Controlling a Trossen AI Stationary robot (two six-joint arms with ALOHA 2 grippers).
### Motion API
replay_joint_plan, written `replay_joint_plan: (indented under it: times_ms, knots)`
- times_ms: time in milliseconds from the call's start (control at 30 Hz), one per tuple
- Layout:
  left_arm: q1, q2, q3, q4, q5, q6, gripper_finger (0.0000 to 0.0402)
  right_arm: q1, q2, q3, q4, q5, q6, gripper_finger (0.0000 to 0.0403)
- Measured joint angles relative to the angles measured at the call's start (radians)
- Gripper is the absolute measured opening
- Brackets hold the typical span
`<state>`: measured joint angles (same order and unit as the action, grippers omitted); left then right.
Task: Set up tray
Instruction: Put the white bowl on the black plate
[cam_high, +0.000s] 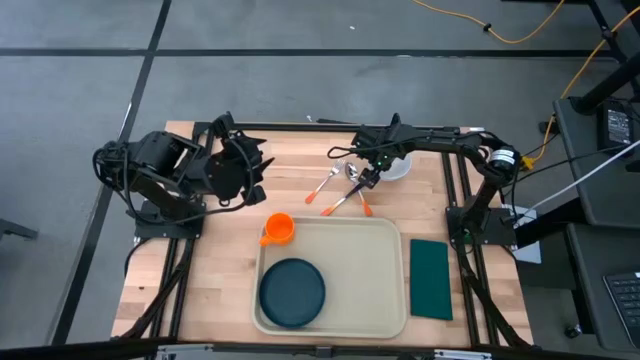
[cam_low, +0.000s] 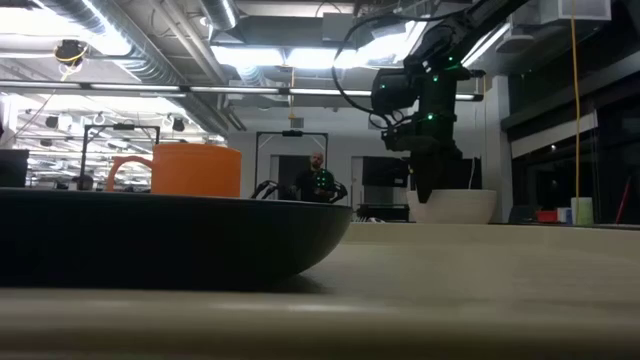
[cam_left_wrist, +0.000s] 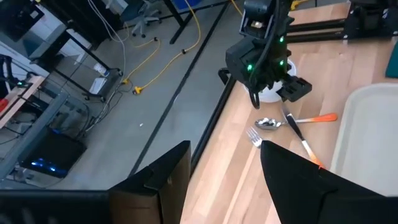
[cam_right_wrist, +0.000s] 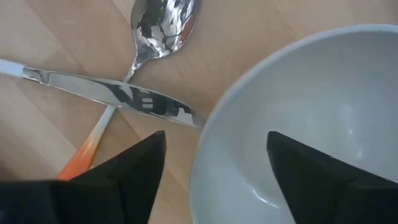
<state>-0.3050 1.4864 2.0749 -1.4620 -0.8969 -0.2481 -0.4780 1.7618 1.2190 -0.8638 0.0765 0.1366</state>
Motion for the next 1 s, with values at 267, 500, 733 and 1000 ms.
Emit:
replay_joint_plan:
  times_ms: [267, 500, 733, 1000]
  knots:
    - [0.000, 0.000, 0.000, -0.012, 0.026, -0.001, 0.0187, 0.001, -0.005, 0.000, 0.000, 0.005, 0.016, 0.0118]
    - [0.000, 0.000, 0.000, -0.012, 0.027, -0.003, 0.0183, 0.002, -0.006, 0.001, -0.028, 0.005, 0.016, 0.0020]
    - [0.000, 0.000, 0.000, -0.012, -0.005, -0.027, 0.0182, 0.033, -0.028, 0.000, -0.078, 0.003, 0.043, 0.0012]
    - [-0.001, 0.000, 0.000, -0.016, -0.087, -0.027, 0.0182, 0.117, -0.133, 0.086, -0.204, 0.015, 0.072, 0.0012]
